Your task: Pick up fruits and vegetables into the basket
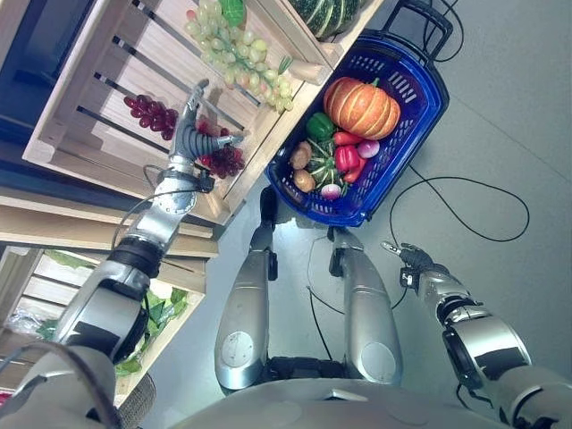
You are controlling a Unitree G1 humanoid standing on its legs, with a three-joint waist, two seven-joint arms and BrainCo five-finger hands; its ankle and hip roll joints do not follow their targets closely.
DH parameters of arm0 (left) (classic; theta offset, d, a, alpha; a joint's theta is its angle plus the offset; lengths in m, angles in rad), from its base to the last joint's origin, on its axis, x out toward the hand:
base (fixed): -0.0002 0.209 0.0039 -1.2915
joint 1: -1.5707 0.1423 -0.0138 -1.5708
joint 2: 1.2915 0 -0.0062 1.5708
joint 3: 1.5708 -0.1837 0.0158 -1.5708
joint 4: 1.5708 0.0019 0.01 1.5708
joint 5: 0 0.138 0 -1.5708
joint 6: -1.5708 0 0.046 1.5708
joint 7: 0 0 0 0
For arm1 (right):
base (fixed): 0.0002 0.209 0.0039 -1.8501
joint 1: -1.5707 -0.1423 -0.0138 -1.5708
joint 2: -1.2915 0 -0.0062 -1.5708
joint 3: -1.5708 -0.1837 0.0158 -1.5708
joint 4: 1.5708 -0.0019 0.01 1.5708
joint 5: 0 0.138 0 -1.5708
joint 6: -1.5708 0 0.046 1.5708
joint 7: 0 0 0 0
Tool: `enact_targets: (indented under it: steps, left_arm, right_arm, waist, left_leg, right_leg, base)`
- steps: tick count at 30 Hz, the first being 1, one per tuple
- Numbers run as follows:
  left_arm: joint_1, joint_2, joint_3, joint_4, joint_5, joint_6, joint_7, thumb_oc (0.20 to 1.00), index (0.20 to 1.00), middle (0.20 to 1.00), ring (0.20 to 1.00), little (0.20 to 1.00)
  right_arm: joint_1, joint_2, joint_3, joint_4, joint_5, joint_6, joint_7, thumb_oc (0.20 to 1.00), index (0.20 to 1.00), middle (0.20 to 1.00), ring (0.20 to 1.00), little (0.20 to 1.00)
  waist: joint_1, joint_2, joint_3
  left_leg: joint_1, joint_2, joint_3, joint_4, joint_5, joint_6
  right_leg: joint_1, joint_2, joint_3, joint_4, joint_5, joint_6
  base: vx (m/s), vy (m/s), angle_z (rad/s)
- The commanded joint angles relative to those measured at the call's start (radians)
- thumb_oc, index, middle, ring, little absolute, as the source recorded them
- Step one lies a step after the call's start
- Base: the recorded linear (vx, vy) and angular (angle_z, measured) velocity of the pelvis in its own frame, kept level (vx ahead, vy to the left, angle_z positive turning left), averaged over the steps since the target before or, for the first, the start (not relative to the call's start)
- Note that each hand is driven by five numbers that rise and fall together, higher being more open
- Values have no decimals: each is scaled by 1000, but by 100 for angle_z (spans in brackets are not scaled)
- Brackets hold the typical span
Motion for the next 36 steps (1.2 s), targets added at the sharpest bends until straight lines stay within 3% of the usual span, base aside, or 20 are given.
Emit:
enact_targets:
  steps: [1,5,10,25,36]
  left_arm:
    - [-67,87,-5,-15,261,75,142,1000,1000,1000,1000,1000]
    - [-125,160,-90,73,462,164,178,1000,1000,1000,1000,1000]
    - [-163,189,-213,195,641,203,153,1000,1000,1000,1000,1000]
    - [-240,139,-375,388,682,210,-80,1000,1000,1000,1000,1000]
    - [-229,98,-354,514,756,308,-4,1000,1000,1000,1000,1000]
  right_arm:
    - [64,-45,30,-19,21,-8,-4,1000,1000,1000,1000,1000]
    - [69,-57,38,-27,18,-14,-4,1000,1000,1000,1000,1000]
    - [39,-75,51,-31,14,-2,3,1000,1000,1000,1000,1000]
    - [-40,-101,78,-24,5,27,18,1000,1000,1000,1000,1000]
    - [-69,-101,93,-23,11,35,11,1000,1000,1000,1000,1000]
  waist:
    - [-12,-15,-17]
    - [-26,-12,-17]
    - [-42,-11,-17]
    - [-71,-14,-17]
    - [-76,-32,-17]
  left_leg:
    - [-101,28,17,223,-125,3]
    - [-118,33,19,246,-132,2]
    - [-133,42,29,258,-133,-1]
    - [-168,55,45,265,-127,-8]
    - [-205,60,42,272,-119,-12]
  right_leg:
    - [-12,-45,62,-7,62,71]
    - [-33,-43,64,13,56,68]
    - [-49,-40,67,21,56,65]
    - [-88,-25,77,28,58,62]
    - [-120,-10,83,33,56,54]
  base:
    - [0,0,0]
    - [-3,8,0]
    - [-6,32,-2]
    - [-5,22,-3]
    - [-3,5,-2]
